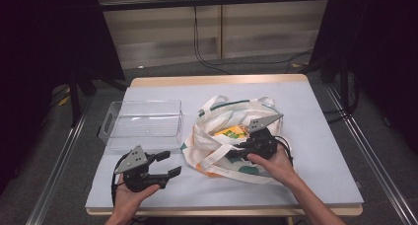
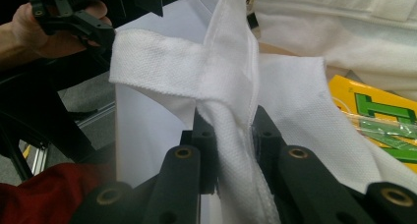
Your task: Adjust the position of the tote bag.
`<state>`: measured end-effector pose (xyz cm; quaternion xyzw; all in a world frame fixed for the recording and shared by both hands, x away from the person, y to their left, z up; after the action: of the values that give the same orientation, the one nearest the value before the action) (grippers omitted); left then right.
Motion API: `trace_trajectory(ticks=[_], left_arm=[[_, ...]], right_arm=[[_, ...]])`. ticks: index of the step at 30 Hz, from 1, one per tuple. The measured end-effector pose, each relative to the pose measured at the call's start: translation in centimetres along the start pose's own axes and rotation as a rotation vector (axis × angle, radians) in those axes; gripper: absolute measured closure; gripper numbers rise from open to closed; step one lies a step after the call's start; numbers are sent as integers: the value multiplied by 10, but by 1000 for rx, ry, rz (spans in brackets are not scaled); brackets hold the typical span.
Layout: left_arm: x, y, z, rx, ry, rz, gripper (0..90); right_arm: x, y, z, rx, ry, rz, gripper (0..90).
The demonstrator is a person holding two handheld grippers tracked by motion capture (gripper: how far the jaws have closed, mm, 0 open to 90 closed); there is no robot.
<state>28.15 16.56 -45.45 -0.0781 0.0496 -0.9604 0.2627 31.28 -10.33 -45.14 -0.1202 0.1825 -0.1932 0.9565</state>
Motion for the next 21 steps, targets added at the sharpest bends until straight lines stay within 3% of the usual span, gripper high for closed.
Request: trace_trajectory(ticks=[5, 8, 11, 12, 18, 21], left_arm=[[5, 14, 4, -11, 21, -22, 358], [6, 19, 3, -8, 7, -26, 318], [5, 18, 2, -6, 4, -26, 310], [4, 16, 1, -17, 9, -11, 311], [4, 15, -2, -22, 6, -21, 311], [4, 15, -3, -25, 7, -19, 307]], right_arm=[[-5, 2, -6, -7, 0, 8, 772], [-6, 6, -15, -13, 4, 16, 769], [-8, 7, -19, -24, 6, 27, 769], [-10, 9, -21, -37, 1, 33, 769], [-21, 22, -35, -105, -7, 82, 769], [-22, 22, -36, -108, -2, 86, 769]])
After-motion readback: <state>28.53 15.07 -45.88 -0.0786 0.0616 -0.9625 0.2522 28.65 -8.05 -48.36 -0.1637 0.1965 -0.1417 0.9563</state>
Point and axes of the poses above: each handheld gripper's, and its own axes: y roughly forward along the jaws, z roughly out of its top, x roughly to its right, the point moved 6 cm from there along y, roughly forward along the jaws, and after that the axes turned 14 degrees about x, right-handed, at the moved point
